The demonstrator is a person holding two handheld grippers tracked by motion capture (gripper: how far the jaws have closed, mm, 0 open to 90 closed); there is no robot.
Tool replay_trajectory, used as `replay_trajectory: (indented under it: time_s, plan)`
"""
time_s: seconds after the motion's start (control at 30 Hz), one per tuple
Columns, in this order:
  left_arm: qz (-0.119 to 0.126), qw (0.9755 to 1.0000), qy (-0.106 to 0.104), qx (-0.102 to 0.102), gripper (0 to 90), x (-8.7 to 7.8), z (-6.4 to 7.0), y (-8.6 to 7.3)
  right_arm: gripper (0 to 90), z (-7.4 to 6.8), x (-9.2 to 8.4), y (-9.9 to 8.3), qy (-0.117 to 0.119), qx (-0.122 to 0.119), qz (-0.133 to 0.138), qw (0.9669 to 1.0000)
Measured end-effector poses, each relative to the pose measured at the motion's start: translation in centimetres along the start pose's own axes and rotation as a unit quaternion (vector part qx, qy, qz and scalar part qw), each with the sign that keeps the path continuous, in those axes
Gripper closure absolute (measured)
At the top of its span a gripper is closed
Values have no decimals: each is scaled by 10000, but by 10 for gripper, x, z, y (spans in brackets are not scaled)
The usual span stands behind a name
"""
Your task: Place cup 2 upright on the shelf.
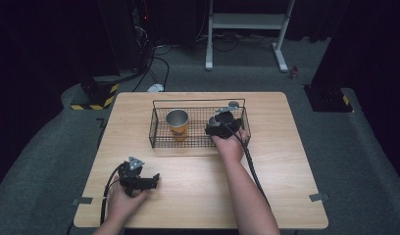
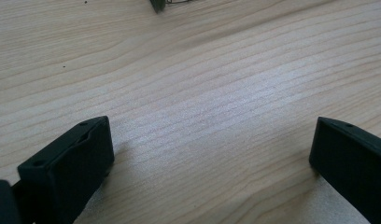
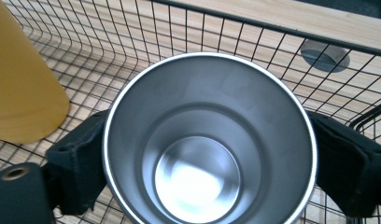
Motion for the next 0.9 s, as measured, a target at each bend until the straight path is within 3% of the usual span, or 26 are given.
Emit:
replay_trajectory:
  time_s: [0.5,0.9]
  plan:
    - [0,10000,0,1,2,0,0,0,85,1,-27,16,65,-12,551,9985]
    - [-1,10000,1,2,2,0,0,0,87,0,-54,23,261,-60,882,9957]
Point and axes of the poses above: each handheld gripper's, and its own axes: x roughly forward along the jaws, y roughly out of its top, z roughly to its right, the point moved 3 cm from there along x, roughly forward along the jaws, and after that the axes turned 12 degrees about z, right-handed, at the moved point
